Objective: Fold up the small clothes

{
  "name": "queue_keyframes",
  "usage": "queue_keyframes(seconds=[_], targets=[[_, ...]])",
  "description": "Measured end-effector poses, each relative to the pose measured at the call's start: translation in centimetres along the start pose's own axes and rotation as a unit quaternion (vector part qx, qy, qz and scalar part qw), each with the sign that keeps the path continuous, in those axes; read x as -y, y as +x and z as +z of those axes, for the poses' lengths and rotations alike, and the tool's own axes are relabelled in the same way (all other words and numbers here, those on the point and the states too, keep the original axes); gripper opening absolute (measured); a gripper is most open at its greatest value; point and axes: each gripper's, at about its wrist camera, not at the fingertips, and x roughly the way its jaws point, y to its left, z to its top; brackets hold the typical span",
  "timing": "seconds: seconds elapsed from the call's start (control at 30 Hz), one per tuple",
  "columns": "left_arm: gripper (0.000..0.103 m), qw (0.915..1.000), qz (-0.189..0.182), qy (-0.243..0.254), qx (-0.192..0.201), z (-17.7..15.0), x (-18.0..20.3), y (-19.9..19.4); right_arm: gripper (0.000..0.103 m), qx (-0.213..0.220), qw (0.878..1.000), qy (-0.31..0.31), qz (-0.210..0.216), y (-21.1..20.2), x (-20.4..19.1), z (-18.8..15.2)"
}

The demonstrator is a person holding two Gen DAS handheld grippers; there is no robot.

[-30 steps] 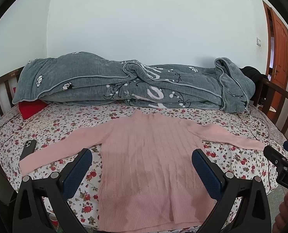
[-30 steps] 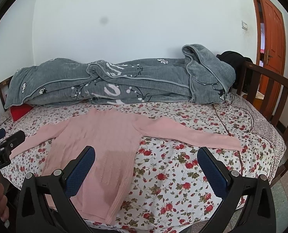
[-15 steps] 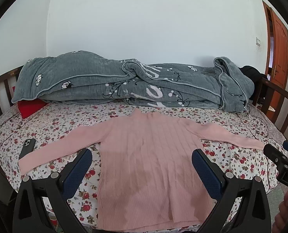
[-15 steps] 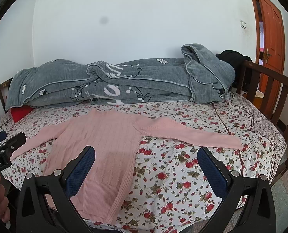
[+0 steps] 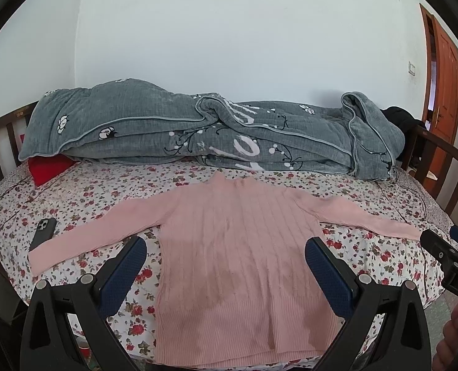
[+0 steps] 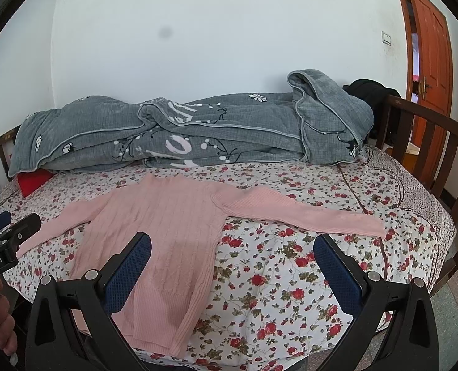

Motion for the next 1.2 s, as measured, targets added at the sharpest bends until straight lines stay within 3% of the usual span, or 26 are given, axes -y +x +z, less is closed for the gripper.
queue_keyframes(seconds=[0.9, 1.2], targets=[[0.103, 0.9999, 0.005, -0.009, 0.007, -0.2, -2.0, 1.3, 0.103, 0.003, 1.000, -0.014, 0.000, 0.3, -1.6, -0.1], [0.102, 0.9918, 0.010, -0.122, -0.034, -3.0, -10.5, 6.8, 0.103, -0.020, 0.999, -0.047, -0.002, 3.3, -3.4, -2.1]])
